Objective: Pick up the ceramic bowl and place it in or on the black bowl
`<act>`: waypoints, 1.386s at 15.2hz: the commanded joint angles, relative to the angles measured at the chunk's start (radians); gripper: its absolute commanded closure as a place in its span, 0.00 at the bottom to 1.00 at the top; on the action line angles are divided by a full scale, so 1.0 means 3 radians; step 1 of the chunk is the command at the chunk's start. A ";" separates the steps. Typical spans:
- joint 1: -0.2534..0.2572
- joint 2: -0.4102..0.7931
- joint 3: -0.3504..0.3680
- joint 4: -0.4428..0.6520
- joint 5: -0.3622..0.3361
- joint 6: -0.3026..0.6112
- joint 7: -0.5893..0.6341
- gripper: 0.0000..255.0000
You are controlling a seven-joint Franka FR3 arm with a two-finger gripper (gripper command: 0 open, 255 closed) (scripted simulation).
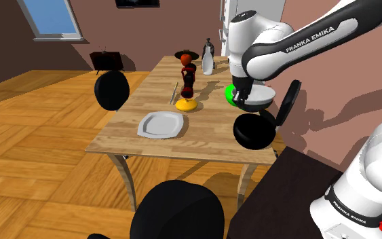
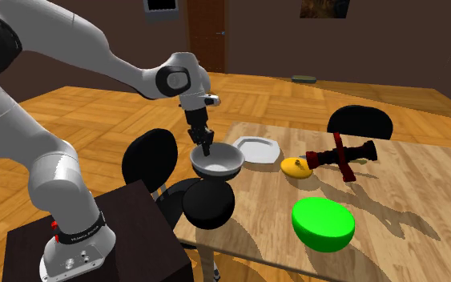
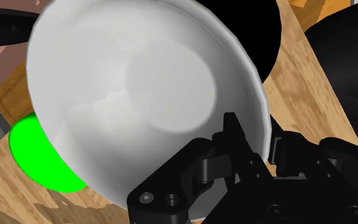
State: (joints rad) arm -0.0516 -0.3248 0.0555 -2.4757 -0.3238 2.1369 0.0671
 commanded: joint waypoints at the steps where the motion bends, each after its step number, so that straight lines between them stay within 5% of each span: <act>1: -0.0011 0.0048 -0.0004 -0.0047 -0.0026 0.0097 0.0027 1.00; 9: -0.0048 0.0272 0.0004 -0.0228 -0.0146 0.0482 0.0184 1.00; 17: -0.0048 0.0272 0.0004 -0.0228 -0.0146 0.0482 0.0184 1.00; 18: -0.0048 0.0272 0.0003 -0.0228 -0.0146 0.0483 0.0183 0.00; 21: -0.0048 0.0272 0.0004 -0.0228 -0.0146 0.0483 0.0184 0.00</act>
State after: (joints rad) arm -0.0660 -0.2431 0.0566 -2.5440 -0.3675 2.2818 0.1222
